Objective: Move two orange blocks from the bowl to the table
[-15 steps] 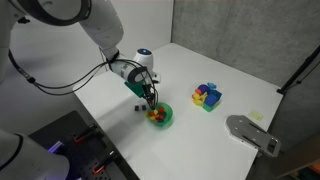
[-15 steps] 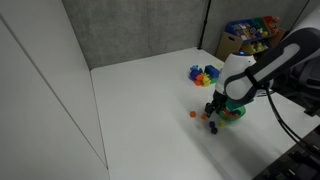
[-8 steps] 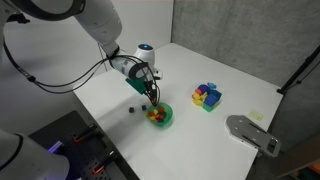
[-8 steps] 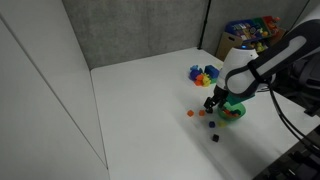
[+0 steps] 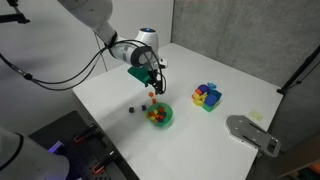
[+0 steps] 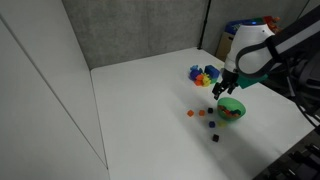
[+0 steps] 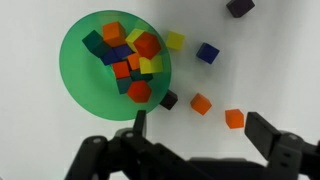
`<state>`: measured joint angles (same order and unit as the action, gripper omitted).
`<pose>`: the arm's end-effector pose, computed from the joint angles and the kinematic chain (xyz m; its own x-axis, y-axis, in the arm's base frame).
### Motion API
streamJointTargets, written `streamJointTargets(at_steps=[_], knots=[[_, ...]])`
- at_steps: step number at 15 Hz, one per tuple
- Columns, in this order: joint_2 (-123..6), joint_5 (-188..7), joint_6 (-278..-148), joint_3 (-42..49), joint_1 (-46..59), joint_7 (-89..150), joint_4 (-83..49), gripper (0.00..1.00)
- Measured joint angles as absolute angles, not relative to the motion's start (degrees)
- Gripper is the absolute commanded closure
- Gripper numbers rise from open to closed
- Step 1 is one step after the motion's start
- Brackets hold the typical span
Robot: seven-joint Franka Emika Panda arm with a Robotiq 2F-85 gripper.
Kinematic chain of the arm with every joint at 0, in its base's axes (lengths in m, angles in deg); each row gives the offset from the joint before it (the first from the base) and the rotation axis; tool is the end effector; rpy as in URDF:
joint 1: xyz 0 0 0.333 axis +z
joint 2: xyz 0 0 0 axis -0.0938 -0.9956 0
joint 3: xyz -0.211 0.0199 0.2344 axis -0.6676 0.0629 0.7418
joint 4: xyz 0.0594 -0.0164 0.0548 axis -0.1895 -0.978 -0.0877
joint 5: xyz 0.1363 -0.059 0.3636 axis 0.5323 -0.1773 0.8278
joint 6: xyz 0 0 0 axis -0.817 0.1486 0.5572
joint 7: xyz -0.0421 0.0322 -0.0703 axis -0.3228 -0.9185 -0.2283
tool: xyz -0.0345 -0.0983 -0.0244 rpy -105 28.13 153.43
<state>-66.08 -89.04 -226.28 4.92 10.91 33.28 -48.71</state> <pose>0.5615 0.0290 0.1969 0.9987 -0.0507 -0.0075 -0.0505 -0.9982 0.0312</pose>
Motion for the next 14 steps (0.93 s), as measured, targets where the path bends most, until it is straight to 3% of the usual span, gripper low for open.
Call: streamJointTargets(at_steps=[14], knots=[[-38.60, -92.09, -202.53, 4.50, 6.72, 32.97, -52.94, 0.00]])
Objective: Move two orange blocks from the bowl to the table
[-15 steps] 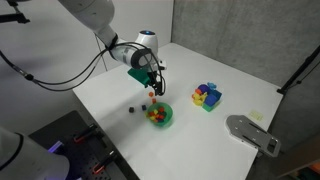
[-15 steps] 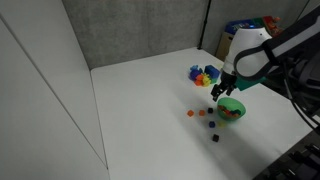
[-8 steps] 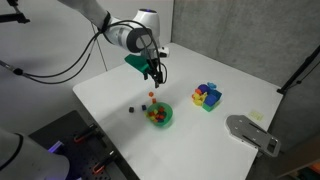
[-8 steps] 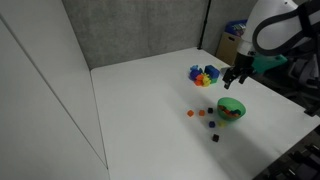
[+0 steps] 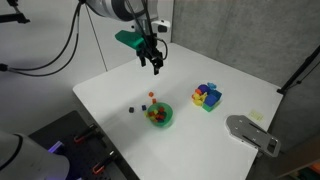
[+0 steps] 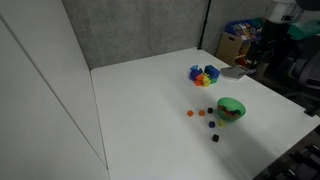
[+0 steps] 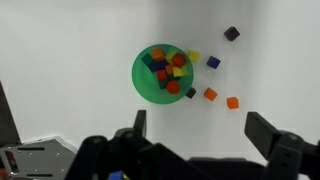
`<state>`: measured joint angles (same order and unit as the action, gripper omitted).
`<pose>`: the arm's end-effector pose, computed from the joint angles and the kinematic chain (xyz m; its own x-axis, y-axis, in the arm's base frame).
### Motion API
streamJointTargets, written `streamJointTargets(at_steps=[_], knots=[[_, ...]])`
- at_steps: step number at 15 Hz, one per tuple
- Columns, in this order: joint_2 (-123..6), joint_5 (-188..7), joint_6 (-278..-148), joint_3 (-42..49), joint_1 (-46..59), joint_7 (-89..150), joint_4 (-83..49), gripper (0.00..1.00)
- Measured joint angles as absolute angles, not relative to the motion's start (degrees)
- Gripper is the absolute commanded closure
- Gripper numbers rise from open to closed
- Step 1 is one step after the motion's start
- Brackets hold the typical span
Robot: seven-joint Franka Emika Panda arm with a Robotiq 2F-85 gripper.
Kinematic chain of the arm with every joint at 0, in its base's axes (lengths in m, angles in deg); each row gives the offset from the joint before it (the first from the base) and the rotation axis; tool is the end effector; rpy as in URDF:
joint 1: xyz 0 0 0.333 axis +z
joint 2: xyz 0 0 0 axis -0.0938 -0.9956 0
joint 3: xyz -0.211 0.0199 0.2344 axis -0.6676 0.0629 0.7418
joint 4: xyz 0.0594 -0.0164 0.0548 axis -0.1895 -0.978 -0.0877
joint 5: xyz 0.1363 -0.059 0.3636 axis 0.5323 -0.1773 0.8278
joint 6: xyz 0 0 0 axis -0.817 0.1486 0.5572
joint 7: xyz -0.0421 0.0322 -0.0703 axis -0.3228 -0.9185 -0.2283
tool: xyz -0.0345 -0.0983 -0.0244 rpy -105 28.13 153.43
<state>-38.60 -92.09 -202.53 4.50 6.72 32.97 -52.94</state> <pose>0.5101 -0.0179 0.3914 0.9943 -0.1057 -0.0141 -0.1047 -0.9927 0.0607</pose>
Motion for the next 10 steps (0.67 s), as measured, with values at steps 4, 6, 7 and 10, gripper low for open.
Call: streamJointTargets(at_steps=[4, 6, 7, 10], knots=[[-31.70, -92.88, -197.40, 4.52, 5.55, 32.95, -54.17, 0.00], [-29.12, -92.89, -195.33, 4.52, 4.86, 32.95, -54.72, 0.00], [-28.14, -92.89, -194.49, 4.52, 4.51, 32.92, -54.95, 0.00], [-26.59, -92.89, -192.41, 4.50, 3.70, 32.69, -55.11, 0.00]])
